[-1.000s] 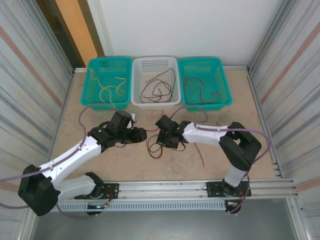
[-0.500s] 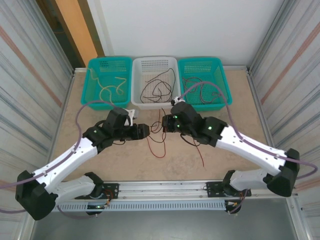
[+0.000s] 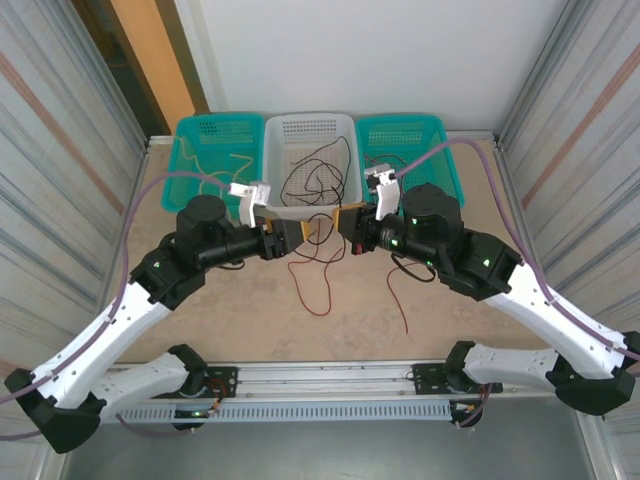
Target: Untangle the cables
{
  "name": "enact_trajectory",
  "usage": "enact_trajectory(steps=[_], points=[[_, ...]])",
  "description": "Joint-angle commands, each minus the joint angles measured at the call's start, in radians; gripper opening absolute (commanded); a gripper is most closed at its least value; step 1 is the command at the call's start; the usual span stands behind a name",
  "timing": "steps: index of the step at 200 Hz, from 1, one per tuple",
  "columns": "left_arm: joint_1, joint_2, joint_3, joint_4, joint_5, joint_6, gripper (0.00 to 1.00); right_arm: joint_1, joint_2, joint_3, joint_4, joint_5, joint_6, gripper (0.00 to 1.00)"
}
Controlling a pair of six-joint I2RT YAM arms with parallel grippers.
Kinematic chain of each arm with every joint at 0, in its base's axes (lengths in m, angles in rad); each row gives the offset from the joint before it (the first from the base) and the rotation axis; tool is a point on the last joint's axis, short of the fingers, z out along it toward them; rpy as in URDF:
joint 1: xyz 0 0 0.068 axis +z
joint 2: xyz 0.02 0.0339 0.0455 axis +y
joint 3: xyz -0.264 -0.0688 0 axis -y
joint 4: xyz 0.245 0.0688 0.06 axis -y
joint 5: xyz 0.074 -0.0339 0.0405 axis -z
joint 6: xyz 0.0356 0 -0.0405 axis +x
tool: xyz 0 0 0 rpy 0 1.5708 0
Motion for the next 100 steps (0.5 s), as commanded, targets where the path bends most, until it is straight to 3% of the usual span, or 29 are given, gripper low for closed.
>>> enact_trajectory(steps=[1,33,63,100], points=[[-0.006,0.018,0.015,0.034,0.055,-0.026,0.63,-0.002,-0.014,-0.007,0.002,-0.048,-0.049,0.0],[-0.006,0.049,-0.01,0.05,0.068,-0.044,0.61,0.001,-0.014,-0.014,0.026,-0.067,-0.04,0.0],[-0.007,0.072,-0.03,0.053,0.074,-0.056,0.52,0.0,-0.01,-0.014,0.036,-0.039,-0.032,0.0],[0.02,0.034,-0.048,0.069,0.029,-0.068,0.29,-0.002,0.002,-0.009,0.04,-0.033,-0.011,0.0]])
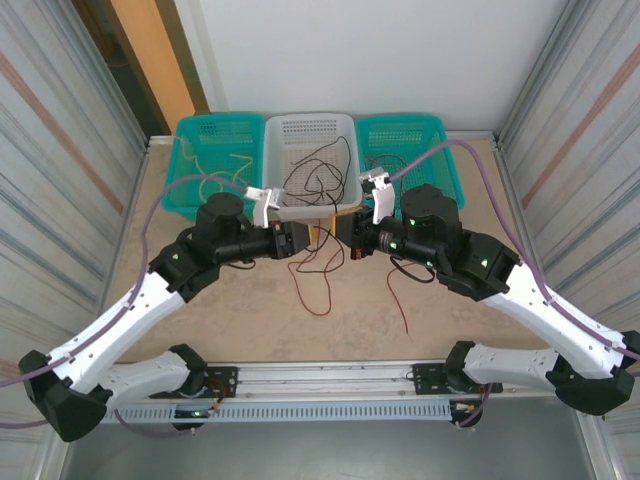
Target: Untangle the cables
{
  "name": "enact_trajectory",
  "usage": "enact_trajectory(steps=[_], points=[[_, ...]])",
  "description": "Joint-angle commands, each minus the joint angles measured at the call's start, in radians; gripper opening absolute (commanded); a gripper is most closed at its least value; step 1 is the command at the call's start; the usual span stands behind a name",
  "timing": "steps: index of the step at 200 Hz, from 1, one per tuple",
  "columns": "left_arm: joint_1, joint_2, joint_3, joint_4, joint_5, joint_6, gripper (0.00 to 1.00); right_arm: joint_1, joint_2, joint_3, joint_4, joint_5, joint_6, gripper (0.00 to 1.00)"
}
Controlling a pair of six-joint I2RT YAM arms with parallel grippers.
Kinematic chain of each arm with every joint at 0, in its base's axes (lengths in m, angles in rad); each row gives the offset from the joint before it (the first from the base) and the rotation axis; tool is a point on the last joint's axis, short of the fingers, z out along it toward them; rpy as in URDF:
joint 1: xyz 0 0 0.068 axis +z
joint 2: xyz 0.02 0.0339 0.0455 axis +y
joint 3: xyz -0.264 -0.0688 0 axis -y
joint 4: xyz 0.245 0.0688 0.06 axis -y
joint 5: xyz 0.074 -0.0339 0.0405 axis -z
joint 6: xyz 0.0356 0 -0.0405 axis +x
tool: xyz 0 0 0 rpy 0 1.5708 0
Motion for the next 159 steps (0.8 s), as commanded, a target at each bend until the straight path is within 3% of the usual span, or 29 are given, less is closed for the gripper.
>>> enact_trajectory(steps=[1,39,64,97,140,159], points=[[0.02,-0.036,-0.011,0.038,-0.017,-0.014,0.28,-0.002,0.002,0.002,0.035,0.016,0.007,0.0],[0.147,-0.12,-0.078,0.134,-0.013,-0.168,0.0,0.0,-0.008,-0.082,0.098,0.081,0.125,0.0],[0.209,-0.181,-0.126,0.201,-0.014,-0.217,0.0,0.007,-0.025,-0.18,0.182,0.083,0.208,0.0],[0.21,-0.19,-0.112,0.169,0.003,-0.164,0.0,0.041,-0.012,-0.227,0.213,0.095,0.239,0.0],[0.209,-0.153,-0.132,0.066,0.046,-0.151,0.53,0.046,-0.024,-0.2,0.183,0.141,0.199,0.0],[0.198,-0.13,-0.169,0.069,0.074,-0.189,0.61,0.047,-0.02,-0.182,0.166,0.142,0.181,0.0]])
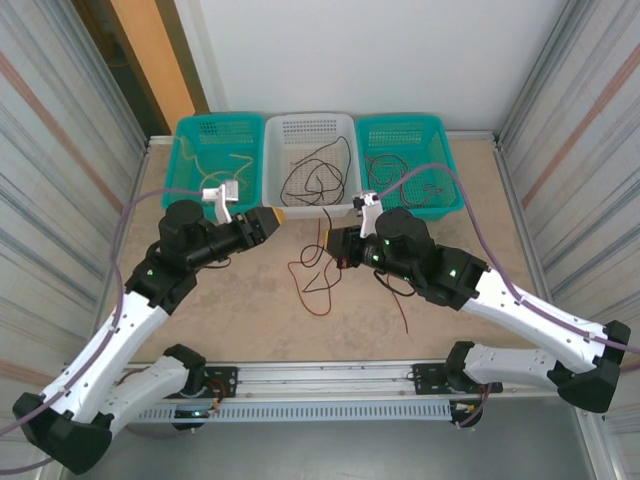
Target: Untangle the cables
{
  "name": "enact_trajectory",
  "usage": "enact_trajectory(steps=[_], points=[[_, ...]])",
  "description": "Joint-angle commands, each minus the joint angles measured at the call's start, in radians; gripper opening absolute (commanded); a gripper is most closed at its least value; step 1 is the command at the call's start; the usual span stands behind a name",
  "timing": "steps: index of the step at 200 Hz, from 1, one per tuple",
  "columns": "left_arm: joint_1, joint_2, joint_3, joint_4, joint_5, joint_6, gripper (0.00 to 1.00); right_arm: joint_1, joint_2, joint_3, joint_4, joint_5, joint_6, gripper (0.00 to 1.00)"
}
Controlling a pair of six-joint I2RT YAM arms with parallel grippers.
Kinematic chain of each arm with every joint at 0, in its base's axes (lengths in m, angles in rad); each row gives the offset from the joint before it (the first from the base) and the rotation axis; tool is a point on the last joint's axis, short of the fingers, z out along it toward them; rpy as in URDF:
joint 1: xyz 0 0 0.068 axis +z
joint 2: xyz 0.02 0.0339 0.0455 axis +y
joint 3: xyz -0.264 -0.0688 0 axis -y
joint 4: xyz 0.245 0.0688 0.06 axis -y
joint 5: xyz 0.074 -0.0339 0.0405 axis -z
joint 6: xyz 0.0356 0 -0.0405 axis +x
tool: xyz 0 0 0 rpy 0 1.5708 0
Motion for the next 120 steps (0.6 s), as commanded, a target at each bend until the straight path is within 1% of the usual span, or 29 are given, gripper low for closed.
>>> enact_trajectory(steps=[1,21,37,49,67,73,99,120], points=[[-0.013,0.022,-0.04,-0.023,0.06,-0.027,0.62,0.004,-0.017,0.052,0.002,0.036,-0.023,0.0],[-0.047,0.039,-0.071,0.001,0.063,-0.055,0.64,0.004,-0.015,0.057,0.003,0.039,-0.033,0.0],[-0.089,0.066,-0.094,0.066,0.066,-0.091,0.65,0.003,-0.012,0.058,0.011,0.034,-0.037,0.0],[-0.116,0.095,-0.104,0.114,0.068,-0.113,0.63,0.004,-0.01,0.06,0.013,0.031,-0.039,0.0],[-0.136,0.139,-0.105,0.153,0.072,-0.125,0.59,0.004,-0.013,0.057,0.02,0.03,-0.04,0.0],[-0.139,0.151,-0.104,0.159,0.072,-0.131,0.55,0.004,-0.015,0.055,0.021,0.028,-0.039,0.0],[-0.128,0.158,-0.101,0.188,0.044,-0.135,0.32,0.004,-0.026,0.045,0.023,0.022,-0.033,0.0],[-0.11,0.163,-0.065,0.214,0.036,-0.123,0.09,0.004,-0.045,0.024,0.027,0.029,-0.021,0.0]])
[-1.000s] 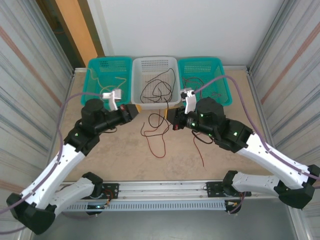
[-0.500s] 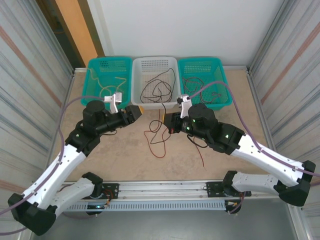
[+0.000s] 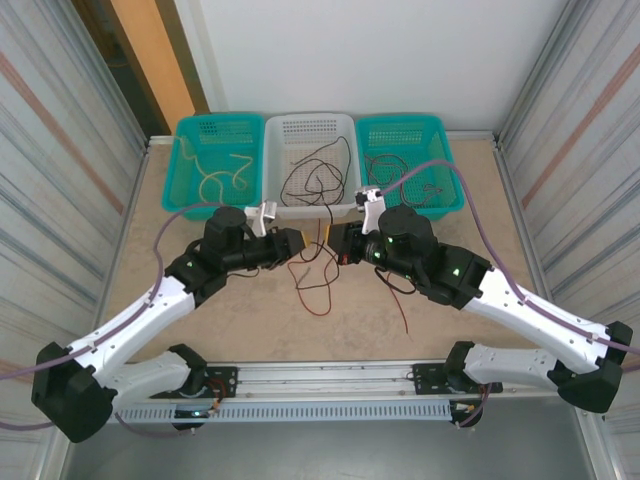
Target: Untangle the cables
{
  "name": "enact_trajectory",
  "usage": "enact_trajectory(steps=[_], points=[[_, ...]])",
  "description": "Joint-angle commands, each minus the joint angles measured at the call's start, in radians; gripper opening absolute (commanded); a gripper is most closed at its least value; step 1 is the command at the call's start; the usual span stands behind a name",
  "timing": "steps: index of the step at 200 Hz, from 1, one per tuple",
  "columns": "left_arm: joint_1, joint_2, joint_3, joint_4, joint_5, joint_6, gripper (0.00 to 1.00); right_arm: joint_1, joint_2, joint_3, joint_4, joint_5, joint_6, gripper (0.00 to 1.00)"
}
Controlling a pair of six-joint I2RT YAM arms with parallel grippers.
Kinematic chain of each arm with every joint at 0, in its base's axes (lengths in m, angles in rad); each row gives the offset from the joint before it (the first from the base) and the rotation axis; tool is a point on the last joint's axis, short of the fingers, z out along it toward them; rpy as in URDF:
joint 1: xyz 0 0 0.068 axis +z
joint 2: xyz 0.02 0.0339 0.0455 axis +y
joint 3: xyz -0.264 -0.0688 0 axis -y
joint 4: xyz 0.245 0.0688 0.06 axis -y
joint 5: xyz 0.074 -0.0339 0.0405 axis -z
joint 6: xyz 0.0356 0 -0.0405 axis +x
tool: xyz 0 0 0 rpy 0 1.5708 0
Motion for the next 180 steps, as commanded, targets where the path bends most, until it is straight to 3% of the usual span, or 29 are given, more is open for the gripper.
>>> enact_trajectory(steps=[1,12,70,88,107,117,135,180], points=[[0.02,-0.003,0.039,0.079,-0.013,0.012,0.09,0.004,-0.043,-0.003,0.027,0.012,-0.01,0.0],[0.019,-0.002,0.062,0.089,-0.028,0.024,0.0,0.006,-0.058,-0.023,0.037,0.014,-0.004,0.0],[0.02,0.043,0.148,0.117,-0.024,0.055,0.0,0.015,-0.1,-0.085,0.063,0.02,0.031,0.0],[0.019,0.052,0.181,0.047,-0.016,0.095,0.0,0.015,-0.106,-0.086,0.057,0.028,0.027,0.0],[0.019,0.053,0.201,-0.067,-0.036,0.128,0.36,0.014,-0.114,-0.078,0.046,0.04,0.014,0.0],[0.019,0.052,0.19,-0.089,-0.026,0.129,0.46,0.015,-0.116,-0.072,0.039,0.046,0.006,0.0],[0.019,0.05,0.157,-0.1,0.016,0.107,0.56,0.015,-0.116,-0.061,0.023,0.058,-0.01,0.0],[-0.016,0.055,0.104,-0.077,0.087,0.037,0.61,0.009,-0.118,-0.059,0.03,0.073,-0.033,0.0]])
